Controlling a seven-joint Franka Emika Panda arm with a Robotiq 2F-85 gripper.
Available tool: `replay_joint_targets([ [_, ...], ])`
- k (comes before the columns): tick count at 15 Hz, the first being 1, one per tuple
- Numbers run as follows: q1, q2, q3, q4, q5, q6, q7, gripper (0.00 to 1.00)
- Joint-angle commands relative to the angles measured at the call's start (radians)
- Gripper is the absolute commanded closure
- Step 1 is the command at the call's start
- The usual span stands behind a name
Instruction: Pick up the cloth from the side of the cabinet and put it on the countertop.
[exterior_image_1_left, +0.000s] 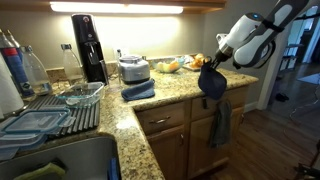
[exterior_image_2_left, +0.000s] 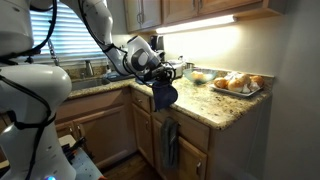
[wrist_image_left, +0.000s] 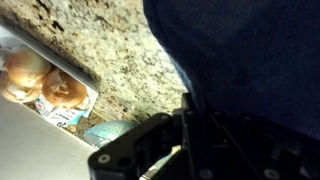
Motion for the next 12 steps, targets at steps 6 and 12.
replay_joint_targets([
  [6,-0.051,0.187,0.02,0.126,0.034,0.057,0.048,0.94],
  [12,-0.118,0.292,0.052,0.192,0.0,0.094,0.1,0.94],
])
